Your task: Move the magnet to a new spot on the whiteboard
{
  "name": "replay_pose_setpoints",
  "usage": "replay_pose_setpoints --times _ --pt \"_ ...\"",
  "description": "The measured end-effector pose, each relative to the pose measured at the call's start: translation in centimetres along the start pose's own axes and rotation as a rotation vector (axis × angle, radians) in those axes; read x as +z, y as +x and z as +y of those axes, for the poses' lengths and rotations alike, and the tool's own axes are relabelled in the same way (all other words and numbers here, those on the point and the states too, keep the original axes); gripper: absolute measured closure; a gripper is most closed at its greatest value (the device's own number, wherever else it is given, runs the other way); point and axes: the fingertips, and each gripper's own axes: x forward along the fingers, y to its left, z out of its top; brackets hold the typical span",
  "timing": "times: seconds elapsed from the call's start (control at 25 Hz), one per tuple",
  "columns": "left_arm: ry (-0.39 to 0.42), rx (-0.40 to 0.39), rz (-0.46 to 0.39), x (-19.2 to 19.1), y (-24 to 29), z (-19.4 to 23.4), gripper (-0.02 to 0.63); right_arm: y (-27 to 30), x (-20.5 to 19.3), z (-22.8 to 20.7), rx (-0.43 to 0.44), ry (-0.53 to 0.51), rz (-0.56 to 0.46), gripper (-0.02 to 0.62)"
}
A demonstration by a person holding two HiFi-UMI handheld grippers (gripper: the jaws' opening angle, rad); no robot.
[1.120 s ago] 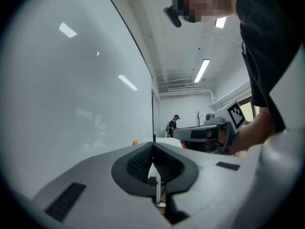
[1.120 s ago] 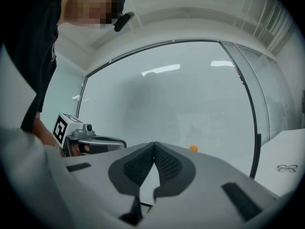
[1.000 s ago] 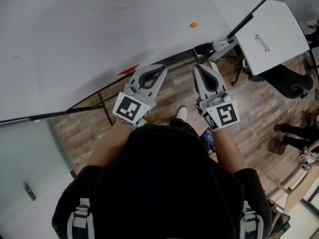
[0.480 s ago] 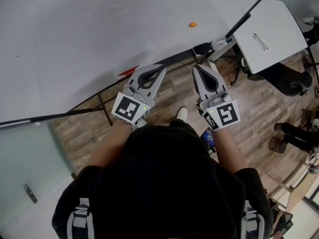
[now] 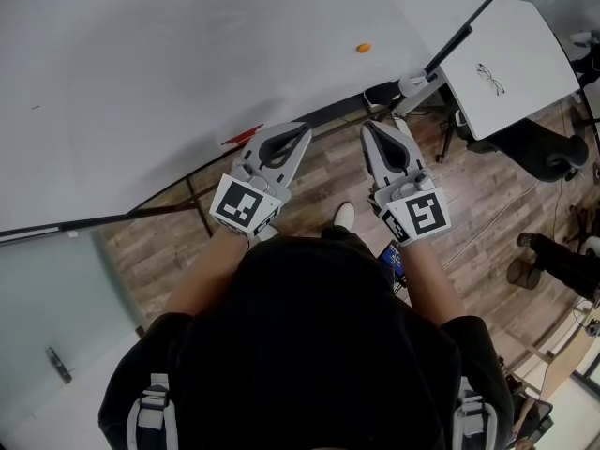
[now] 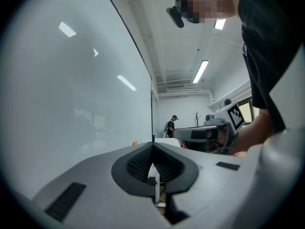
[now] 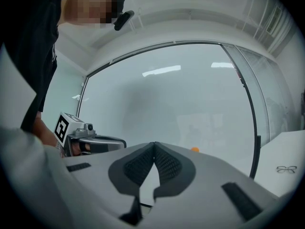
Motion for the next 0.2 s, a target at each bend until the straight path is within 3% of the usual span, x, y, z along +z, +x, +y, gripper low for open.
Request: replay_pose_setpoints --times 0.2 --pt "-0.003 -0.001 0.000 0.13 0.13 0.00 0.604 -0.04 0.10 0.01 0.002 0.002 -0.004 0.600"
